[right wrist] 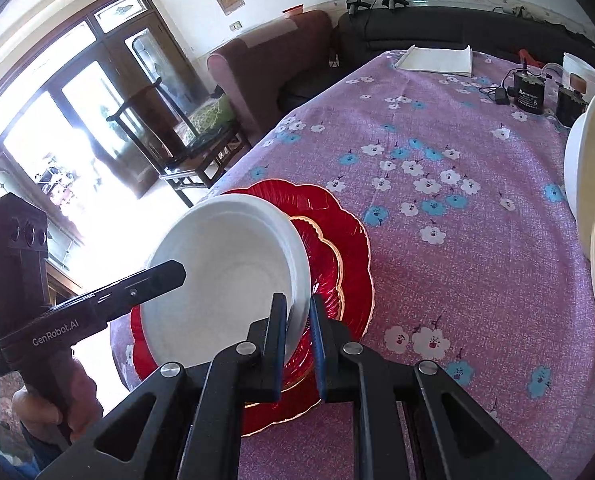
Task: Organize plates and bowls
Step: 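Carry the white bowl over the red plates with left tool and lower, then open the left tool and withdraw it from the white bowl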
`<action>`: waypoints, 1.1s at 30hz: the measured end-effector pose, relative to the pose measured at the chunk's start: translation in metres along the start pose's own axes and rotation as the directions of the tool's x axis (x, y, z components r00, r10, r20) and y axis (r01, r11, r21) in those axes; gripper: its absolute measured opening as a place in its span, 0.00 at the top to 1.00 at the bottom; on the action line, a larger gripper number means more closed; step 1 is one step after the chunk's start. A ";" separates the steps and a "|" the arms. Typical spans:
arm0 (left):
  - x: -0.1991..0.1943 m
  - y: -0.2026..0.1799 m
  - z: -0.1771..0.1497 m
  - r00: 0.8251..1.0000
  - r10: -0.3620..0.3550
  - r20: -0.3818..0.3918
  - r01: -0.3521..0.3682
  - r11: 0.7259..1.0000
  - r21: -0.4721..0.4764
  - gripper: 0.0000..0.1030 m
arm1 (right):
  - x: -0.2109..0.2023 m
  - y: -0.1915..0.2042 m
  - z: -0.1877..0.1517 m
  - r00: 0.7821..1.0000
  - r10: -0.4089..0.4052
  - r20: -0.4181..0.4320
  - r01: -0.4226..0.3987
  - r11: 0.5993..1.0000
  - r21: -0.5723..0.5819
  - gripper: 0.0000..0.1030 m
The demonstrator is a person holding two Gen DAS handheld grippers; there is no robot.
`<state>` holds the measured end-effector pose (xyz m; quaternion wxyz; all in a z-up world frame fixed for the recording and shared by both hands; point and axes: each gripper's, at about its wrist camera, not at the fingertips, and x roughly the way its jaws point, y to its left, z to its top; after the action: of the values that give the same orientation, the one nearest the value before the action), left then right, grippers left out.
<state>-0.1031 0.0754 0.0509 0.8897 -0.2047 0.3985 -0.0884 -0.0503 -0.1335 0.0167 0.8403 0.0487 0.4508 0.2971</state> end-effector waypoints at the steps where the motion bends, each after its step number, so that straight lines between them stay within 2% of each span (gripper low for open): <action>1: 0.001 0.001 0.000 1.000 0.001 -0.003 -0.001 1.000 -0.002 0.72 | 0.002 -0.001 0.000 1.000 0.002 -0.003 -0.002 1.000 0.001 0.87; 15: 0.011 0.007 -0.001 1.000 0.022 -0.018 -0.022 0.999 -0.028 0.71 | 0.011 -0.005 -0.003 0.998 0.061 -0.002 -0.061 0.998 0.002 0.86; 17: 0.009 0.007 -0.001 1.000 0.029 -0.012 -0.029 0.999 -0.033 0.61 | 0.010 -0.005 -0.002 0.997 0.070 0.010 -0.070 0.998 -0.002 0.85; 20: 0.006 0.011 0.000 0.999 0.047 0.001 -0.047 0.998 -0.052 0.52 | 0.008 -0.006 -0.003 0.996 0.088 0.014 -0.088 0.996 0.000 0.85; 27: -0.007 0.008 0.003 0.998 0.059 0.035 -0.057 0.997 -0.057 0.51 | -0.002 -0.011 -0.003 0.994 0.104 0.045 -0.105 0.994 0.016 0.84; 33: -0.016 -0.006 0.002 0.997 0.054 0.054 -0.053 0.998 -0.033 0.51 | -0.009 -0.012 -0.005 0.992 0.108 0.061 -0.110 0.994 0.021 0.78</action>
<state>-0.1123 0.0759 0.0656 0.8990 -0.2104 0.3805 -0.0526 -0.0521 -0.1490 0.0161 0.8354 0.0924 0.4256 0.3354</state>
